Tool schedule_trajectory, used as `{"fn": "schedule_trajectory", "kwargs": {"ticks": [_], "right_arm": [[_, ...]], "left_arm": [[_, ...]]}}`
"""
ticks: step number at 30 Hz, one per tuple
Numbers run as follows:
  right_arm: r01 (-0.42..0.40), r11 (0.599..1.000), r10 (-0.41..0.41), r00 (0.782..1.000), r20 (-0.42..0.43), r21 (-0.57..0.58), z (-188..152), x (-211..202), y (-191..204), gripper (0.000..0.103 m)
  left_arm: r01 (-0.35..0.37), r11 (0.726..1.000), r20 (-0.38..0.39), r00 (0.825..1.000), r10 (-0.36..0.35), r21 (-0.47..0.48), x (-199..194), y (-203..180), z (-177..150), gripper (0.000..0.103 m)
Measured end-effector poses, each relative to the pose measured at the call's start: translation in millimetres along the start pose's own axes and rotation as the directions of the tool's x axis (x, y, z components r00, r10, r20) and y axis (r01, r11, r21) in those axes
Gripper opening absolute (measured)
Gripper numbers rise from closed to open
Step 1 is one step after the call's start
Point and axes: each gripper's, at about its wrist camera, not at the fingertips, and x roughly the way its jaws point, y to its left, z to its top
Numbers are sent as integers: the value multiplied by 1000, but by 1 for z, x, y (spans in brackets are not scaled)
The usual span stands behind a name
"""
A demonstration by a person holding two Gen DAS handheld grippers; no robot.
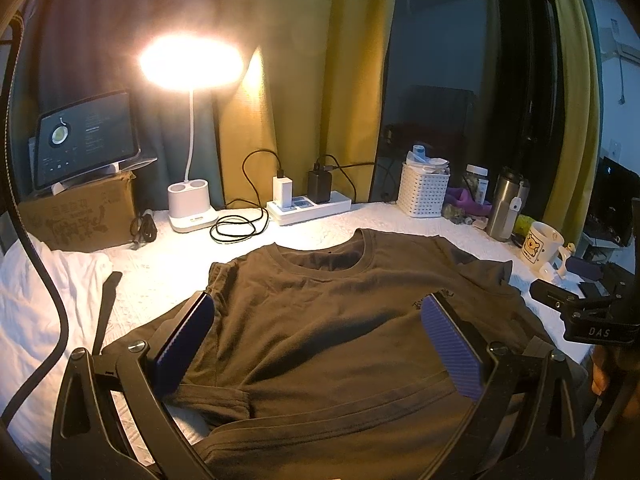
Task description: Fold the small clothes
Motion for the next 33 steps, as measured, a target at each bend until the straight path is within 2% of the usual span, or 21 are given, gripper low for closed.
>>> {"fn": "schedule_trajectory", "kwargs": {"ticks": [33], "right_arm": [[-3, 1000, 3, 1000, -7, -11, 2, 5, 4, 103]], "left_arm": [[-14, 1000, 5, 1000, 14, 17, -2, -4, 4, 102]]}}
